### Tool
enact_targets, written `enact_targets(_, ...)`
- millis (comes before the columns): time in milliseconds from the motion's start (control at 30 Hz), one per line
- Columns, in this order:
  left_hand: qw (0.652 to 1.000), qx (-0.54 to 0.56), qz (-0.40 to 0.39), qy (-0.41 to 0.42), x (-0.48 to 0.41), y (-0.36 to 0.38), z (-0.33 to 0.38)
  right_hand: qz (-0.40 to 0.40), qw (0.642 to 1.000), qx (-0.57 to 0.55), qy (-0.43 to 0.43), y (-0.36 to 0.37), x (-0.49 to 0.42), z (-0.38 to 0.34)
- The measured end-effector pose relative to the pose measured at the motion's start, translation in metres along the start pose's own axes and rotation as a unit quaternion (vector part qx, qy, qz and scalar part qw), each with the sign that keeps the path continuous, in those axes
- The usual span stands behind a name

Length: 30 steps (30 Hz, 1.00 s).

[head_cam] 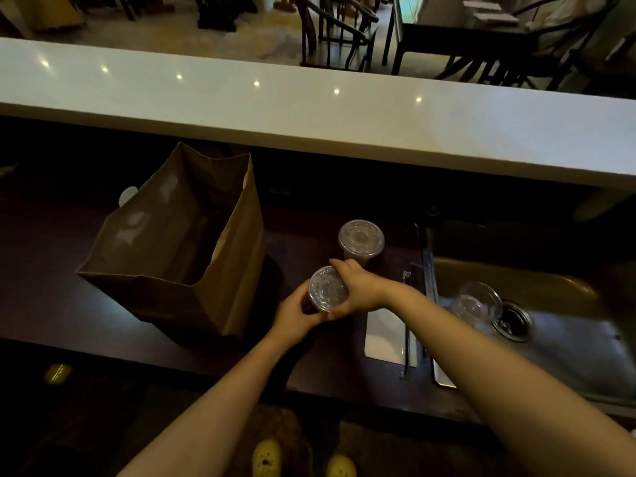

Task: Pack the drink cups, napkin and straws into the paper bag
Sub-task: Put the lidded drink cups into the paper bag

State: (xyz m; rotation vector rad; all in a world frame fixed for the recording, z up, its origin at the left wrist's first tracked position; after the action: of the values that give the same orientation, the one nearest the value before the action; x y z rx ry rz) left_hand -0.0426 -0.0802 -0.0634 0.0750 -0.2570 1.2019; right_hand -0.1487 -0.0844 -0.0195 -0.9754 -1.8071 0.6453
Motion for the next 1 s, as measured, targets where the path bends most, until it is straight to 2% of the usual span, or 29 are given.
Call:
enact_targets(267,0.999,0.007,0.020,0.050,0.004,-0.003,0.045,0.041,0.999,0.006,-0.028,-0.058,0.015,-0.013)
enact_targets(367,0.995,0.004,0.021,0.096,0.006,-0.004,0.080,0.038,0.998,0.001,-0.050,-0.096,0.027,-0.027)
enact_targets(633,0.973,0.000,0.104,0.206,0.017,-0.021,0.192,0.039,0.996,0.003,-0.076,-0.191,0.067,-0.088)
enact_targets(800,0.966,0.012,0.126,0.224,0.023,-0.038,0.244,0.072,0.993,0.016,-0.091,-0.238,0.073,-0.124)
enact_targets(867,0.971,-0.029,0.124,0.200,0.024,-0.047,0.264,0.060,0.994,-0.003,-0.095,-0.252,0.073,-0.137)
enact_targets(933,0.972,-0.134,0.115,0.155,0.023,-0.064,0.281,0.054,0.993,-0.014,-0.101,-0.264,0.071,-0.148)
enact_targets(1000,0.948,-0.270,0.132,0.109,0.027,-0.096,0.297,0.055,0.991,-0.024,-0.116,-0.273,0.069,-0.160)
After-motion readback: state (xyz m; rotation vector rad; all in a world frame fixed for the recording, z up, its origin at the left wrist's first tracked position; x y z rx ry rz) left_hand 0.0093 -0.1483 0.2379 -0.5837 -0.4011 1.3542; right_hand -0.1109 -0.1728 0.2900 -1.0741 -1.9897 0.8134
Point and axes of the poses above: each hand's wrist, its own x-axis away from the middle knuckle, its own y-axis out of the palm, z = x × y, the point moved 10 cm from there along -x, towards the middle knuckle, and after that the axes turned 7 degrees about x, right-handed, at the moved point
